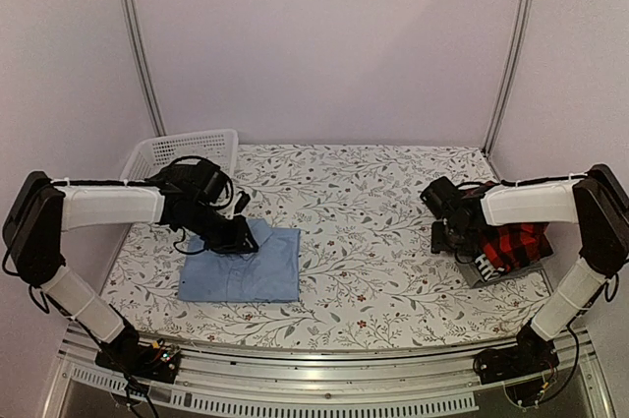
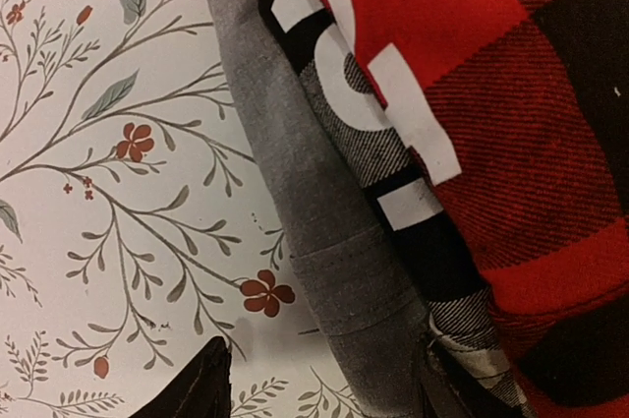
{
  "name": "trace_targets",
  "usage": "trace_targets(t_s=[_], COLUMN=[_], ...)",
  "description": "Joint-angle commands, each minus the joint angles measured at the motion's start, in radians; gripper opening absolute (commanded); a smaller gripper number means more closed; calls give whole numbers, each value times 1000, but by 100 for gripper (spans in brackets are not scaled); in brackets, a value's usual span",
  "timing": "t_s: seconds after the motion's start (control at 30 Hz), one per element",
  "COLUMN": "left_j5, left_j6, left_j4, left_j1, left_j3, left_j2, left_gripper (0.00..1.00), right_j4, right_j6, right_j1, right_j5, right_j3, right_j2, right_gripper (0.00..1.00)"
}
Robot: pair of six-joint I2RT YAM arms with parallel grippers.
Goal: Fold and stack the long sleeve shirts
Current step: Move the square-folded shirt to the center of the board.
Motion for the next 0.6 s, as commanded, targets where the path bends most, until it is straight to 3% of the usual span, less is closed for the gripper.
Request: trace_targets(t_s=[0.0,0.13,0.37,0.57], left_j5=[-2,28,68,87], left_j6=[14,6,0,-3], left_j4=[-30,-13,2,16], left_j1=[-26,-29,-30,-30], left_j3=[52,66,87,95], left_j2=[-44,-50,-52,-57], left_gripper=[21,21,21,21], right_j4=[-20,-50,-78,-83], right_j6=[8,22,46,49], right_j1=[-10,-11,-12,-11], right_j5=[59,91,99,78], right_j3=[-11,6,37,59], right_j2=[33,67,132,175], right_gripper=[60,57,39,14])
